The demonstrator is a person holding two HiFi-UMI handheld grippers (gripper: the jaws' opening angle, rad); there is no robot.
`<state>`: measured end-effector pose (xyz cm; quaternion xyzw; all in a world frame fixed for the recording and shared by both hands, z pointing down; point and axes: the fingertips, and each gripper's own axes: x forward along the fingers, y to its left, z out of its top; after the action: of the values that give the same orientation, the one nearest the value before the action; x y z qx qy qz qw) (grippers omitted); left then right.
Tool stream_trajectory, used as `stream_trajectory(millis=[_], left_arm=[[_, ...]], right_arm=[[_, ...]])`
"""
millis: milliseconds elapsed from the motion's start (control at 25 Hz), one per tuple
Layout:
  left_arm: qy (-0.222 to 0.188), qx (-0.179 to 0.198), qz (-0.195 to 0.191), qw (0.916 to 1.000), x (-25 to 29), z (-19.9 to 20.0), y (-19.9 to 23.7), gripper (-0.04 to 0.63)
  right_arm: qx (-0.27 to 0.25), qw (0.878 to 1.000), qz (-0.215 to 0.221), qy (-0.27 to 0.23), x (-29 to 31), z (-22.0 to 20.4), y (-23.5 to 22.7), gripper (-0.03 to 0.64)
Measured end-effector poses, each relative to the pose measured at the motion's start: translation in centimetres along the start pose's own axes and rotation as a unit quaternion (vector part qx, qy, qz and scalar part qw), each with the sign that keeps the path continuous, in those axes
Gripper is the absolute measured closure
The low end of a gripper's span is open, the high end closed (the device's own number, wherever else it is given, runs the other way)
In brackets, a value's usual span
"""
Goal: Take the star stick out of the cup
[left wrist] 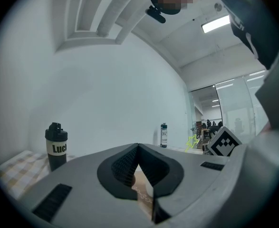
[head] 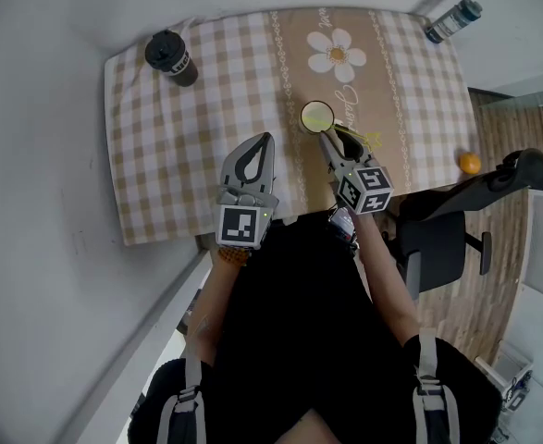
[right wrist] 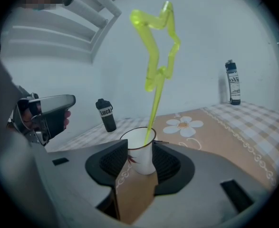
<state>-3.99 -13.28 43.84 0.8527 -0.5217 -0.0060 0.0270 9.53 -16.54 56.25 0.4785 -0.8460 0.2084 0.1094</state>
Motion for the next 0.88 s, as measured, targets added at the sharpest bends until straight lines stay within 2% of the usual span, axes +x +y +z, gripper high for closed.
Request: stream_trajectory(millis=[240, 440, 720, 880], left_arm=[[0.000, -0.002, -0.002, 1.0000, 2.4, 0.0, 2.1, 0.591], [0.005, -0.003, -0.001, 1.0000, 0.5, -0.3, 0.8, 0.591], [0.011, -0.008, 0.000, 0.9999, 0.8, -0.7, 1.1, 0.591], [0.009, -0.006, -0.002, 0.9999, 0.9, -0.8, 1.0, 0.591]], right_arm=[[0.001, 1.000, -0.006, -0.006, 3.0, 1.9, -1.0, 0.449], [0.002, 1.000, -0.011, -0.008, 1.2, 1.0, -0.5, 0.449], [0.001, 1.000, -0.009, -0.004, 1.4, 1.0, -0.6, 0.449], [-0.001, 1.000, -0.011, -0.005, 1.4, 1.0, -0.6, 0.471]])
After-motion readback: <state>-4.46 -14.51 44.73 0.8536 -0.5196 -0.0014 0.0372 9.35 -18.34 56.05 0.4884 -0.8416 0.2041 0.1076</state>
